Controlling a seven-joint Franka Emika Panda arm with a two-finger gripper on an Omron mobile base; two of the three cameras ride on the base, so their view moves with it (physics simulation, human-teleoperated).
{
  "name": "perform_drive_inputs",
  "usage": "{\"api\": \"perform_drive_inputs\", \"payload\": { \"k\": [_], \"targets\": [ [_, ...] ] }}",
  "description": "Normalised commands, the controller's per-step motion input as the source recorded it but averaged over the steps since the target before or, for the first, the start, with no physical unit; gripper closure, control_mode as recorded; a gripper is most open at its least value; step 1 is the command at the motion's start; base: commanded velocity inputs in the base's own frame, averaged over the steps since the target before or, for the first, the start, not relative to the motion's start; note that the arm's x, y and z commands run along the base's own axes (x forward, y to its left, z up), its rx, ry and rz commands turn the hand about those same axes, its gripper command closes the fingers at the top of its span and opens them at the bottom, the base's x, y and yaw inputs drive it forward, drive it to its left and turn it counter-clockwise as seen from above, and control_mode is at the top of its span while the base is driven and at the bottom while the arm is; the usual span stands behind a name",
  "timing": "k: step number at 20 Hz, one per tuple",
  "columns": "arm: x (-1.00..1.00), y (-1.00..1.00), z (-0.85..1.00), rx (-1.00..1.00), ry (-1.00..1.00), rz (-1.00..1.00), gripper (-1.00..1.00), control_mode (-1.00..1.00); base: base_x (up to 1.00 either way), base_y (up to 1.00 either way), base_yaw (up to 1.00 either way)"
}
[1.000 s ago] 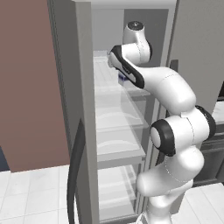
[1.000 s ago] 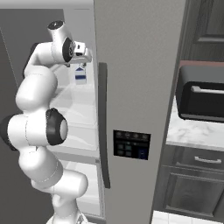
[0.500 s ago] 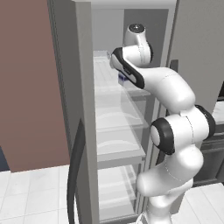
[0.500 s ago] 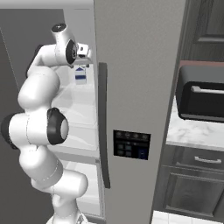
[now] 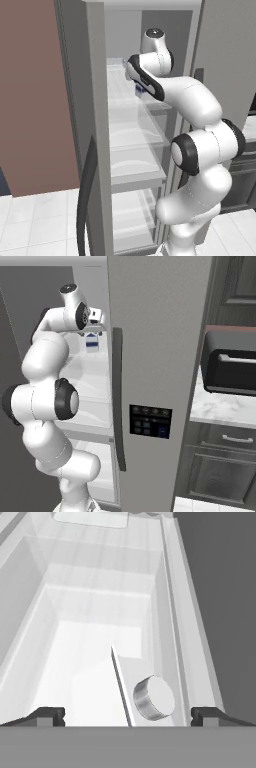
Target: Take out the milk from the fridge and place it on the tray on the counter. Then take the sugar cube near the tray and place it in the tray.
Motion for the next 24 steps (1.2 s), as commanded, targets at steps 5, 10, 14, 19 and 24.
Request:
{"api": "perform_drive_inputs", "payload": {
  "k": [5,10,14,19,24],
  "targets": [
    [0.0,0.0,-0.12,0.0,0.07,0.0,-1.0,-1.0,0.0,0.0,0.0],
    [0.0,0.09,-0.16,0.0,0.06,0.0,-1.0,-1.0,0.0,0.0,0.0],
    [0.0,0.4,-0.42,0.0,0.13,0.0,1.0,-1.0,0.0,0.0,0.0],
    [-0.11,0.36,-0.63,0.0,0.11,0.0,1.0,-1.0,0.0,0.0,0.0],
    [-0.24,0.2,-0.52,0.0,0.03,0.0,1.0,-1.0,0.0,0.0,0.0]
  ]
}}
